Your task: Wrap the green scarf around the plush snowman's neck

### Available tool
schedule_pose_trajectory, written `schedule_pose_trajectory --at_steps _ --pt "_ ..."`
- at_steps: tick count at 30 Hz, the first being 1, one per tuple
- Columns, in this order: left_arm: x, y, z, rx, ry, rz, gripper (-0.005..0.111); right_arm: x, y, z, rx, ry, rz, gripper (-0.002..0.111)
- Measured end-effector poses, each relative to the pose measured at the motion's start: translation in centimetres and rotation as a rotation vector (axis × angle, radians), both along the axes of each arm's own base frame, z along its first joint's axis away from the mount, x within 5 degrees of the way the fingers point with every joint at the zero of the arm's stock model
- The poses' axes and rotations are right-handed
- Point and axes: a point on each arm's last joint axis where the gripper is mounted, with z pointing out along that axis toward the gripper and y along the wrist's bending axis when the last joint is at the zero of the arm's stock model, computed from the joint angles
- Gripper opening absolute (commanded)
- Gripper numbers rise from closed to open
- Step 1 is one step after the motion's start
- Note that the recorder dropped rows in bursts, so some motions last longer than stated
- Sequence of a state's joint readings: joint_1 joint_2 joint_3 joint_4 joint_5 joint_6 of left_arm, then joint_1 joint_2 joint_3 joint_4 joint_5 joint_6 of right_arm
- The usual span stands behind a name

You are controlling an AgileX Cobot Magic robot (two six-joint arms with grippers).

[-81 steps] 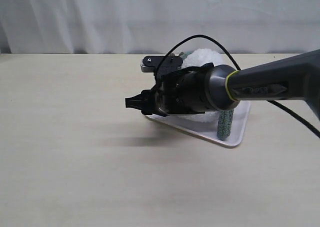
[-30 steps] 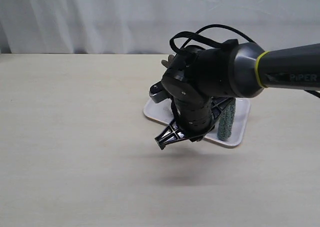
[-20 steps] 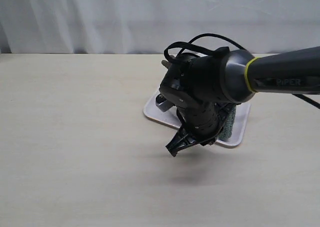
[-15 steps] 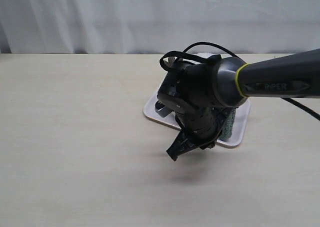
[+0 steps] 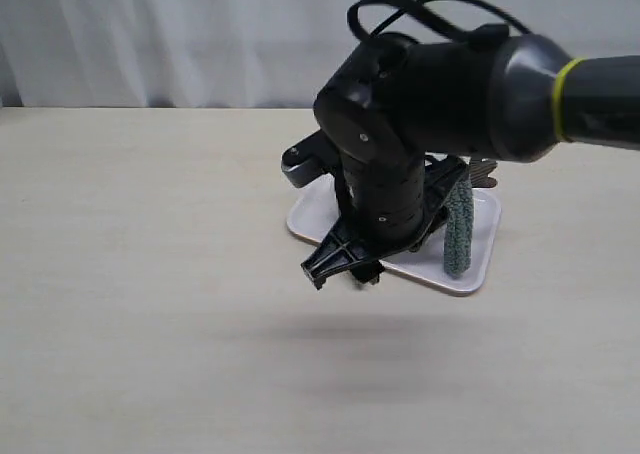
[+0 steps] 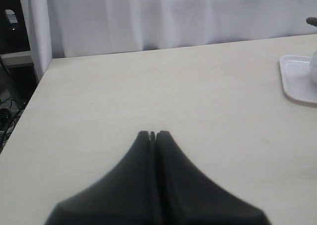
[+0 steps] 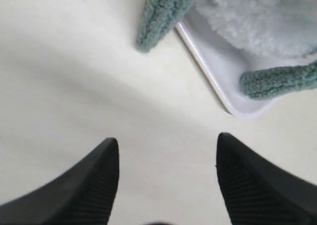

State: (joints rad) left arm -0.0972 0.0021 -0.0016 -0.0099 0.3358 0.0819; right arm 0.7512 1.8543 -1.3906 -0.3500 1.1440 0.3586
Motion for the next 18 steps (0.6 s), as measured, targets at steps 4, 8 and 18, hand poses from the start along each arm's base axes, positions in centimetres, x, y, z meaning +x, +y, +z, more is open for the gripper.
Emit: schedule_pose_trajectory --at_steps 4,8,18 --pt "0.0 0.0 0.0 0.0 0.0 0.0 0.0 -1.0 0.1 3.5 0.116 -0.066 0.011 0.048" --pt "0.0 0.0 0.0 0.0 0.0 0.0 0.0 -0.8 0.8 7.1 0.274 -0.208 0.005 0.017" --pt "0.0 0.0 0.0 0.0 0.0 0.0 0.0 5.7 2.4 7.2 0.208 -0.236 -0.12 0.004"
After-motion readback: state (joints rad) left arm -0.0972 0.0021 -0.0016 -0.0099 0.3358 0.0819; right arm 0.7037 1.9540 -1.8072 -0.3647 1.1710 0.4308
